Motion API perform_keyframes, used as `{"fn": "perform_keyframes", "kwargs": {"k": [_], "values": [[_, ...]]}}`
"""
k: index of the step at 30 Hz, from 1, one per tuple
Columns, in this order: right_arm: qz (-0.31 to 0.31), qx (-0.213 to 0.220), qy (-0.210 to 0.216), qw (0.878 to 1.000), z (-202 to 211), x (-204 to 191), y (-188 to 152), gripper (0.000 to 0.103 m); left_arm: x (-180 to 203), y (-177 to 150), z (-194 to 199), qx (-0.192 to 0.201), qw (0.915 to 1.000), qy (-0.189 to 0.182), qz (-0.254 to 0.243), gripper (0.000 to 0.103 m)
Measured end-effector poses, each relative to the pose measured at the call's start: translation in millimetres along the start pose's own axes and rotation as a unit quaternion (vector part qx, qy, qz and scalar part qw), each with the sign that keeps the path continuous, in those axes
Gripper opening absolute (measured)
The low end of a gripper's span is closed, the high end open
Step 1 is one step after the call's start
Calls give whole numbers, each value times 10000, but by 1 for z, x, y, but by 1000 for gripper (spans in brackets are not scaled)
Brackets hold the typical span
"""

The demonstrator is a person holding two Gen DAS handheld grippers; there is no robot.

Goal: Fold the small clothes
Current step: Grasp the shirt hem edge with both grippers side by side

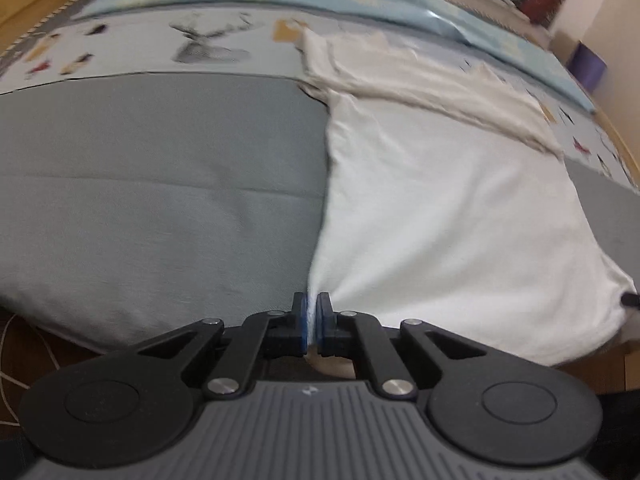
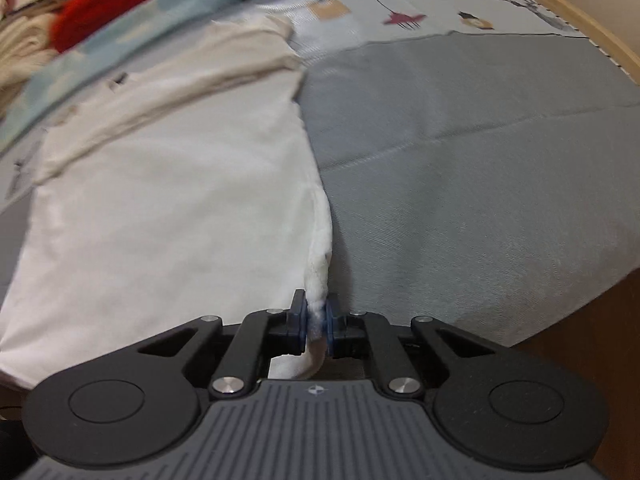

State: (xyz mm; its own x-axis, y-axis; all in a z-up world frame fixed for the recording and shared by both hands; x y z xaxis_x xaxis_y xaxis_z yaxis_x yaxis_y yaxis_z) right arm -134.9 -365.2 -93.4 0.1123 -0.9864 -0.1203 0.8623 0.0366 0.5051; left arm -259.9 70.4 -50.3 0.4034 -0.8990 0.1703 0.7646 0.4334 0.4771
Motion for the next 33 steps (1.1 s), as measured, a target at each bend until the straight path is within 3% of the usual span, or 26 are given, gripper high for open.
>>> {"fn": "perform_keyframes", "kwargs": {"k": [5,8,10,13,14,19,21,22,25,33], "values": [[-54,-371,52,9993,-2,5,-7,8,-11,-7,4,-245,9994,242,0,4],[12,-590,-14,9983,-10,8,-11,8,-9,-15,-3,-582,9983,38,11,6],[25,-632,-111,9979,-13,10,-11,8,-8,-15,-8,-681,9976,94,15,9],[17,-600,-153,9981,-12,12,-8,9,-9,-12,-15,-720,9970,258,124,36],[22,-608,-167,9980,-12,12,-8,10,-10,-12,-18,-770,9966,211,203,37],[5,-769,-374,9963,-20,16,-13,21,-12,-15,-29,-926,9951,260,232,33],[19,-794,-374,9961,-22,14,-15,21,-9,-17,-29,-943,9952,234,130,15],[40,-792,-381,9961,-22,10,-16,21,-7,-18,-28,-932,9954,201,65,7],[147,-705,-310,9969,-19,4,-15,10,-1,-14,-19,-665,9975,202,-140,5],[289,468,174,9983,51,-3,31,8,12,25,48,267,9985,-247,-416,4]]}}
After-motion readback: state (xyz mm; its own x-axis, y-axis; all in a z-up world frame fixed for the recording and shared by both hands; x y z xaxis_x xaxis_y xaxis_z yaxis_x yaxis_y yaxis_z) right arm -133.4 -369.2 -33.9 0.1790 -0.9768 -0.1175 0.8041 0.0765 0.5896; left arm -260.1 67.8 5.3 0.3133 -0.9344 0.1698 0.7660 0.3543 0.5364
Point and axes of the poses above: each gripper's, at about its wrist camera, not at the fingertips, and z roughly against the way its jaws point, x to its right, y to its top, the point moved 4 cm from there along -z, roughly the way its jaws point, and after that the axes turned 7 degrees about z, right-handed, at the moved point
